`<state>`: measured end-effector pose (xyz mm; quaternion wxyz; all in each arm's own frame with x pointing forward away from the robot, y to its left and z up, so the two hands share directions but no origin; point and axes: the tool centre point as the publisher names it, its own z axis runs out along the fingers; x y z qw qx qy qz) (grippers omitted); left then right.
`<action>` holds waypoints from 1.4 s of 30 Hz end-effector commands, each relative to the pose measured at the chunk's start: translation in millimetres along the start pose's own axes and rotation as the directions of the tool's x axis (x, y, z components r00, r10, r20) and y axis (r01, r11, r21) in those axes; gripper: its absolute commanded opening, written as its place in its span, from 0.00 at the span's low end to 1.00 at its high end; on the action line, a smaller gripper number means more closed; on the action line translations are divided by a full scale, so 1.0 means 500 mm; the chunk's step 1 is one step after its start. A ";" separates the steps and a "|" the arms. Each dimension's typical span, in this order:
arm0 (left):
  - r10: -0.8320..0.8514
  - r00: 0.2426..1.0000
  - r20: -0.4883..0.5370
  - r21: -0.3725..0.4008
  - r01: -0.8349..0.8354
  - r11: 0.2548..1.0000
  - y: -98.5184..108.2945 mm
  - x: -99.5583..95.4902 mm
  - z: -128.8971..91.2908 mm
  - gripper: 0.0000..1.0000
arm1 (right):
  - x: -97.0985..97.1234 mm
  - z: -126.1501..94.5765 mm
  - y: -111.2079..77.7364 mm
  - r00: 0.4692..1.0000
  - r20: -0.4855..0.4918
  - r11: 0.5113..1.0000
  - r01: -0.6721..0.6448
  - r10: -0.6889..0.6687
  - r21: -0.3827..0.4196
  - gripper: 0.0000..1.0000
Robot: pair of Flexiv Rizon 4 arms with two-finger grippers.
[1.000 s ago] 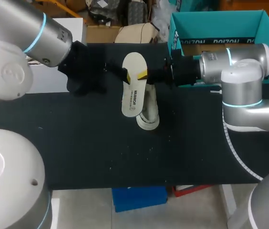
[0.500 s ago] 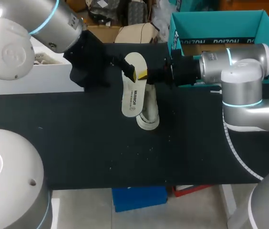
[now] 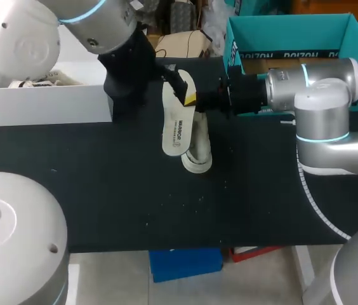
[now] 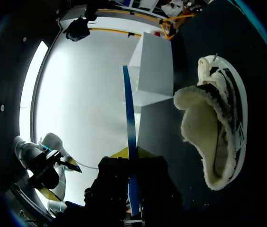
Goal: Take the shoe out of the shoebox, open the shoe tongue, remove and reinsert the insole, then place the shoe into the shoebox
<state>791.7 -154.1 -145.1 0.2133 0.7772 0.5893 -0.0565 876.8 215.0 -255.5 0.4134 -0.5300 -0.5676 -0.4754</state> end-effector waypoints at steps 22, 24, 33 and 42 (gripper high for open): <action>-0.089 0.981 -0.173 0.113 0.110 0.988 -0.002 -0.029 0.044 1.00 | 0.000 0.002 0.000 1.000 0.001 1.000 0.000 0.000 -0.002 0.00; -0.096 0.979 -0.182 0.122 0.119 0.985 0.000 -0.028 0.048 1.00 | 0.000 0.002 0.000 1.000 0.001 1.000 0.000 0.000 -0.002 0.00; -0.094 0.972 -0.217 0.138 0.126 0.982 0.021 -0.027 0.062 1.00 | 0.000 0.002 0.000 1.000 0.001 1.000 0.000 0.000 -0.002 0.00; -0.081 0.966 -0.246 0.133 0.116 0.984 0.072 -0.018 0.060 1.00 | 0.000 0.002 0.000 1.000 0.001 1.000 0.000 0.000 -0.002 0.00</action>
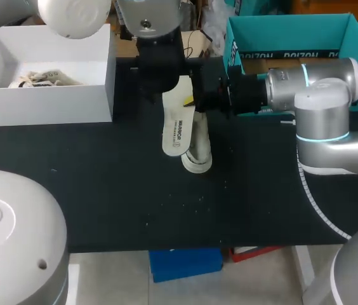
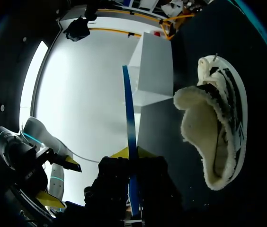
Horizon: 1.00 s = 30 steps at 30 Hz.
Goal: Take the shoe out of the shoebox, open the shoe tongue, remove and reinsert the insole, then place the shoe into the shoebox
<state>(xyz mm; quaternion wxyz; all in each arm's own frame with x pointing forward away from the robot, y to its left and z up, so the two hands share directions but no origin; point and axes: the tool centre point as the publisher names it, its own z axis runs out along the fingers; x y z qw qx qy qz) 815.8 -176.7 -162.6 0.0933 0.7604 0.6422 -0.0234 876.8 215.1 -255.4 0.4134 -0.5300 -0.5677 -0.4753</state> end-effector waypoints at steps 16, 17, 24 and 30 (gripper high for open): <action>0.013 0.998 -0.058 0.001 -0.013 1.000 0.173 0.028 -0.013 1.00 | 0.000 0.002 0.000 1.000 0.001 1.000 0.000 0.000 -0.002 0.00; 0.017 0.998 -0.058 0.000 -0.017 1.000 0.184 0.030 -0.012 1.00 | 0.000 0.002 0.000 1.000 0.001 1.000 0.000 0.000 -0.002 0.00; 0.044 0.998 -0.047 -0.001 -0.044 0.999 0.260 0.035 -0.001 1.00 | 0.000 0.002 0.000 1.000 0.001 1.000 0.000 0.000 -0.002 0.00; 0.061 0.997 -0.051 0.006 -0.061 0.998 0.315 0.027 0.013 1.00 | 0.000 0.002 0.000 1.000 0.001 1.000 0.000 0.000 -0.002 0.00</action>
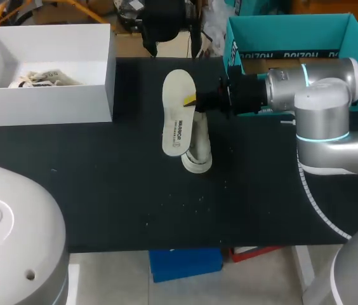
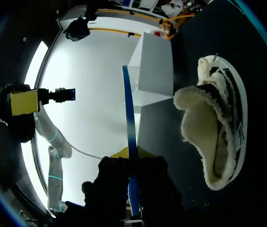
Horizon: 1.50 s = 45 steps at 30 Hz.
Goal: Take the shoe out of the shoebox, open the shoe tongue, remove and reinsert the insole, then place the shoe into the shoebox
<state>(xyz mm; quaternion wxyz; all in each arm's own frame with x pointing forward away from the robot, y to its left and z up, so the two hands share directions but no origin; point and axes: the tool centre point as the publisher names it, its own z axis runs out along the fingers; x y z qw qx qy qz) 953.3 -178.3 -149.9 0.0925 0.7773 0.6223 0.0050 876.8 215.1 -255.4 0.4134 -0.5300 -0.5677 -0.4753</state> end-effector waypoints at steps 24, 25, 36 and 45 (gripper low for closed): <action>-0.021 0.999 -0.027 0.043 0.022 0.999 0.052 -0.034 0.022 1.00 | 0.000 0.002 0.000 1.000 0.001 1.000 0.000 0.000 -0.002 0.00; -0.023 0.999 -0.028 0.045 0.024 0.999 0.041 -0.034 0.020 1.00 | 0.000 0.002 0.000 1.000 0.001 1.000 0.000 0.000 -0.002 0.00; -0.101 0.993 -0.059 0.044 0.104 0.994 -0.102 -0.022 0.004 1.00 | 0.000 0.002 0.000 1.000 0.001 1.000 0.000 0.000 -0.002 0.00; -0.158 0.986 -0.056 0.055 0.161 0.986 -0.216 -0.028 0.018 1.00 | 0.000 0.002 0.000 1.000 0.001 1.000 0.000 0.000 -0.002 0.00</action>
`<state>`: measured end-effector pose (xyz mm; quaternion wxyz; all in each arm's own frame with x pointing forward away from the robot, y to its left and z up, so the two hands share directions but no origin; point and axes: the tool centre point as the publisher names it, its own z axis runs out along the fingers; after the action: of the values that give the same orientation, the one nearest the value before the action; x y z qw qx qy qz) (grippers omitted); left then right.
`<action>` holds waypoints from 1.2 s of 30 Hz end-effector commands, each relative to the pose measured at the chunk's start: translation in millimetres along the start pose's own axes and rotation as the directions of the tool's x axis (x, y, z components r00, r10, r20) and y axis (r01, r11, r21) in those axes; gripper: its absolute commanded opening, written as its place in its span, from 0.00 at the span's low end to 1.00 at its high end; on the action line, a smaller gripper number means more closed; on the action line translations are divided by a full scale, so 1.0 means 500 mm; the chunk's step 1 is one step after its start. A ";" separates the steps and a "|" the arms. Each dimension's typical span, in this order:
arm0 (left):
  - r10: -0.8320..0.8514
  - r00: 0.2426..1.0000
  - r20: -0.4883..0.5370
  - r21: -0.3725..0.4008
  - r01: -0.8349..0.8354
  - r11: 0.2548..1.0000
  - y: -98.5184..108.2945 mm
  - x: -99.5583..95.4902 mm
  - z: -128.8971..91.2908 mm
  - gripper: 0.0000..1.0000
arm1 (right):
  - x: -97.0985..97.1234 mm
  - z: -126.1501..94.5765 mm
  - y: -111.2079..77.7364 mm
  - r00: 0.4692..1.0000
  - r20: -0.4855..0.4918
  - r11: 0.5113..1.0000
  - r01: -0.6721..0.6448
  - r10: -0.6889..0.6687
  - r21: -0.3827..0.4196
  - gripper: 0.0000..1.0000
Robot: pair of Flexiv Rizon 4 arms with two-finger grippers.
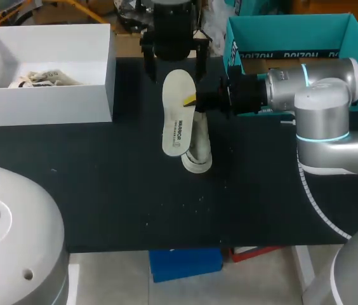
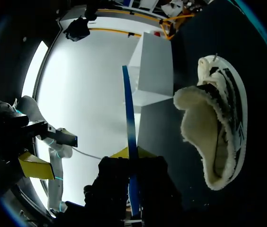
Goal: Take the shoe out of the shoebox, open the shoe tongue, remove and reinsert the insole, then place the shoe into the shoebox
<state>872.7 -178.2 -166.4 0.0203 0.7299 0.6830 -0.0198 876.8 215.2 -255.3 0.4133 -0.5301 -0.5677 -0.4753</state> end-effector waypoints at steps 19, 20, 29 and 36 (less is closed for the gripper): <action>-0.015 1.000 0.025 -0.081 0.017 0.997 -0.163 0.008 0.043 1.00 | 0.000 0.002 0.000 1.000 0.001 1.000 0.000 0.000 -0.002 0.00; -0.015 0.999 0.029 -0.082 0.017 0.996 -0.165 0.009 0.043 1.00 | 0.000 0.002 0.000 1.000 0.001 1.000 0.000 0.000 -0.002 0.00; 0.095 0.843 0.529 -0.136 -0.026 0.990 -0.160 0.042 0.033 1.00 | 0.000 0.002 0.000 1.000 0.001 1.000 0.000 0.000 -0.002 0.00; 0.151 0.692 0.706 -0.187 -0.023 0.982 -0.159 0.069 0.032 1.00 | 0.000 0.002 0.000 1.000 0.001 1.000 0.000 0.000 -0.002 0.00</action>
<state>801.2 -166.5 -173.8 0.1563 0.7349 0.6536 -0.0907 876.8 215.2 -255.3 0.4133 -0.5301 -0.5677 -0.4753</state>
